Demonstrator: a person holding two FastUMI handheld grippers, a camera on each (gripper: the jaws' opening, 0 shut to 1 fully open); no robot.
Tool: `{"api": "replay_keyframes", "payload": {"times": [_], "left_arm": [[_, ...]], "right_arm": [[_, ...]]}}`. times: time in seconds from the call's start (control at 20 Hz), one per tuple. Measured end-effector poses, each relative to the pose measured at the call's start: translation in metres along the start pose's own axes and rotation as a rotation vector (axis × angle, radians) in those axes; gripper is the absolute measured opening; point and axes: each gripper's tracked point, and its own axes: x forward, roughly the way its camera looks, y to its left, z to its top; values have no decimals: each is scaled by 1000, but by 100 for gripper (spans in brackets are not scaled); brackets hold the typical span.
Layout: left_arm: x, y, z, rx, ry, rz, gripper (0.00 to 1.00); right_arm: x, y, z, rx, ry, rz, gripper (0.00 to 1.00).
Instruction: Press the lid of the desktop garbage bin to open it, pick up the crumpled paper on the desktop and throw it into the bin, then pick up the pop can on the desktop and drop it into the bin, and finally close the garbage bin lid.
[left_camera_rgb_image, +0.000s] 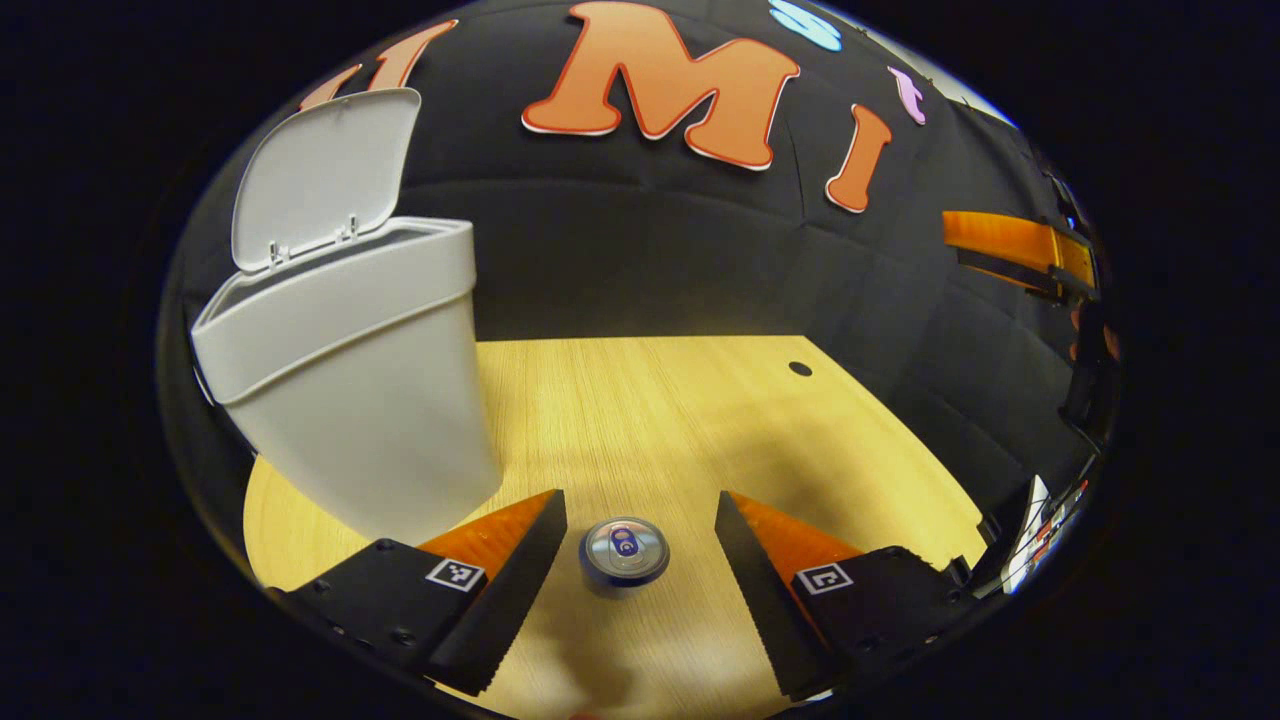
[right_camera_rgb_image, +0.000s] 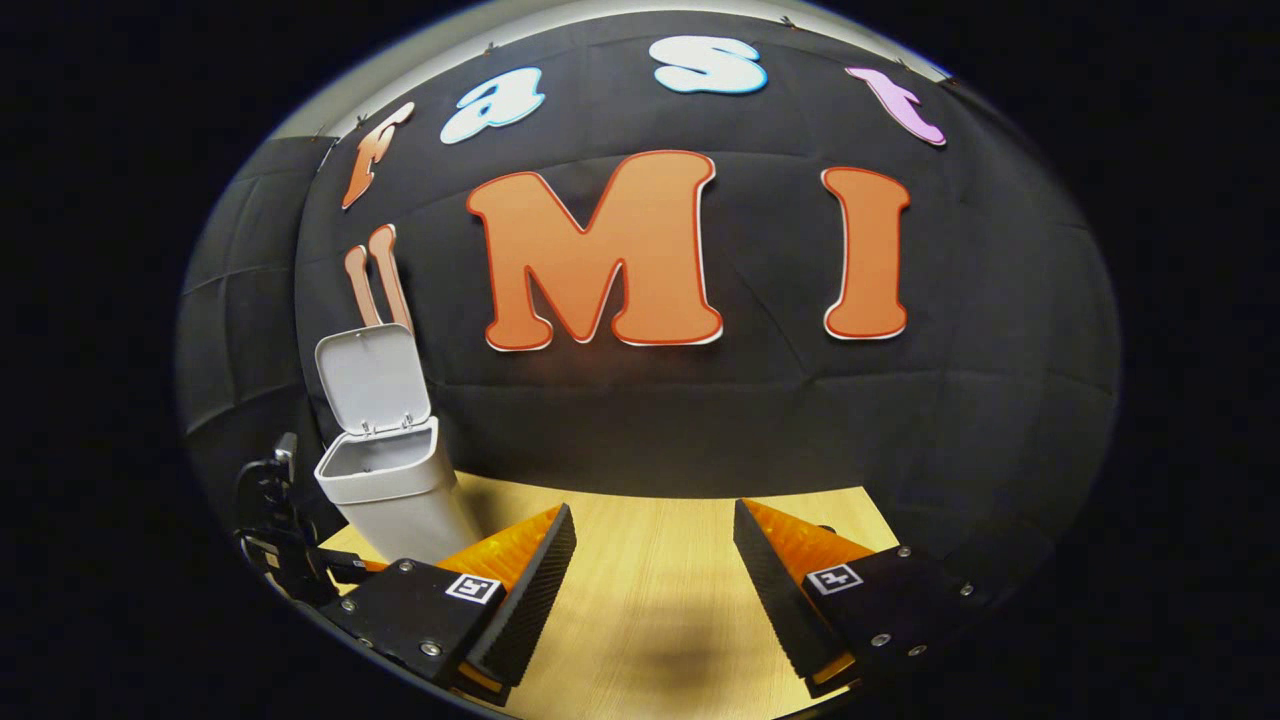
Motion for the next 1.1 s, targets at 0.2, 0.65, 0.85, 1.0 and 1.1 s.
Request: {"api": "replay_keyframes", "payload": {"times": [0.2, 0.65, 0.85, 1.0, 1.1], "left_arm": [[30, -4, -27, 12, 68, 8, 97], [76, 8, -76, 5, 169, 64, 98], [81, 13, -89, 7, 175, 82, 98], [79, 19, -85, 28, 167, 81, 87], [73, 20, -73, 18, 125, 68, 84]], "right_arm": [[-5, -17, -10, 19, 18, -26, 95], [-12, -39, -39, 29, 71, -63, 95], [-15, -45, -45, 42, 85, -74, 95], [-17, -46, -52, 35, 100, -76, 95], [-17, -44, -54, 26, 111, -74, 95]]}}
